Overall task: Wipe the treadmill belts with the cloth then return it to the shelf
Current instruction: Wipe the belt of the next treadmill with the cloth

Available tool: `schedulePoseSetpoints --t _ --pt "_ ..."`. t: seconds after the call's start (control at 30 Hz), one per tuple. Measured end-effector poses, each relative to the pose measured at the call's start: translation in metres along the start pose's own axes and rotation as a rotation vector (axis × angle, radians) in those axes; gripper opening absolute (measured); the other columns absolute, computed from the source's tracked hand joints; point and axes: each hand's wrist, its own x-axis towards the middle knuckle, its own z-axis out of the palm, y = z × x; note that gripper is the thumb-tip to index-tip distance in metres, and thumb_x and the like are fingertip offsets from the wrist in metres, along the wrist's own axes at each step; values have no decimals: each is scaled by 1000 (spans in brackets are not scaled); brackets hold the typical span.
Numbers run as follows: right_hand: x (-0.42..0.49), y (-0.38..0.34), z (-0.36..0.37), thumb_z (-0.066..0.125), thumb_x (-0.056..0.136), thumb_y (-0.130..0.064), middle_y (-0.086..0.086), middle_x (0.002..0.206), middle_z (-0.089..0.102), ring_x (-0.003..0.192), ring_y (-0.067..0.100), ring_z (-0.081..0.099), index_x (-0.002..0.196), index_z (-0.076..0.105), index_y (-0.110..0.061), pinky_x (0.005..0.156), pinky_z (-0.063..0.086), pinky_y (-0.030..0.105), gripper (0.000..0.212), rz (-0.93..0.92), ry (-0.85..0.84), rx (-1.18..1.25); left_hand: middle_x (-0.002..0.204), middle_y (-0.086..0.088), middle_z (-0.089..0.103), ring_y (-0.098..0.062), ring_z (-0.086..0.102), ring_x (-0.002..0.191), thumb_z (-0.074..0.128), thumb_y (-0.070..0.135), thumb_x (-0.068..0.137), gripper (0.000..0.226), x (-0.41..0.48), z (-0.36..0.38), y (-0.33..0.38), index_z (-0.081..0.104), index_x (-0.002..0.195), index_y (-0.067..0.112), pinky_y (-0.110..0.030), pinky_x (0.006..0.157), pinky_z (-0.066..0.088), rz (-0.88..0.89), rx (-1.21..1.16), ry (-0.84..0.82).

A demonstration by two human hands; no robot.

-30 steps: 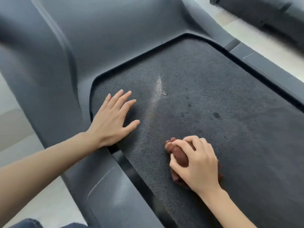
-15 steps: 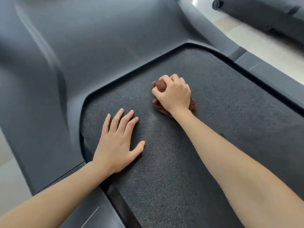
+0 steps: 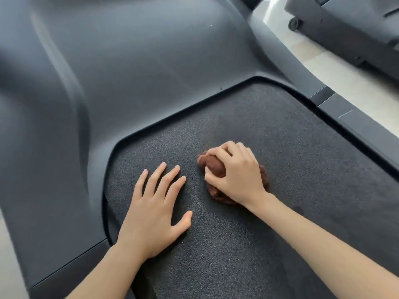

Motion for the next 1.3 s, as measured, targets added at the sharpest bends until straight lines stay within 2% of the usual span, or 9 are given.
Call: schedulePoseSetpoints --t 0.1,0.27,0.33,0.53,0.7,0.83,1.0,1.1,1.3 --pt "6 13 -5 57 74 -43 1 88 59 80 24 54 94 68 -22 74 44 37 31 -71 -18 15 144 -4 44 -28 30 139 43 56 79 67 1 0 -1 53 130 14 -52 112 18 1 -4 7" --pt "71 49 7 63 83 -33 8 103 59 97 29 55 103 64 -16 88 40 37 26 394 205 159 144 -3 44 -28 30 139 45 55 78 66 1 1 -2 54 130 15 -53 110 21 2 -24 20" --pt "101 70 12 60 86 -34 10 109 57 102 31 52 107 60 -14 91 38 37 30 517 269 168 143 -2 44 -27 30 139 47 54 77 66 1 2 -2 55 129 15 -54 110 21 7 -40 32" --pt "153 109 27 51 90 -40 13 118 53 110 31 47 113 55 -11 91 36 39 37 603 327 58 145 1 42 -25 30 139 51 52 74 66 1 3 -3 54 130 18 -53 109 22 9 -71 48" --pt "185 123 33 46 92 -46 13 125 50 118 33 44 120 51 -12 93 36 43 44 770 301 -42 146 1 40 -25 28 140 54 52 73 67 2 3 -3 54 130 18 -53 109 22 4 -81 47" --pt "182 115 37 45 91 -46 10 124 52 116 32 46 120 53 -15 91 35 42 43 647 224 -106 146 1 41 -24 27 140 52 51 75 64 2 -1 -2 53 130 18 -53 109 22 -4 -69 19" --pt "149 70 41 51 89 -43 8 117 56 108 30 49 115 58 -16 89 36 40 38 300 150 -84 146 1 41 -24 26 141 49 52 77 64 1 -1 -3 52 131 18 -52 111 20 -11 -52 -1" --pt "119 35 36 56 86 -42 6 110 60 101 29 52 112 62 -18 85 37 40 36 75 20 -73 145 1 41 -23 25 141 46 51 78 62 2 -2 -3 52 131 19 -50 113 17 -7 -53 1" --pt "0 11 -11 61 78 -38 3 93 63 83 27 55 97 68 -18 72 43 39 29 -86 -63 0 143 0 44 -23 29 139 43 50 78 60 2 -4 -3 54 128 19 -49 114 17 -19 -61 22"
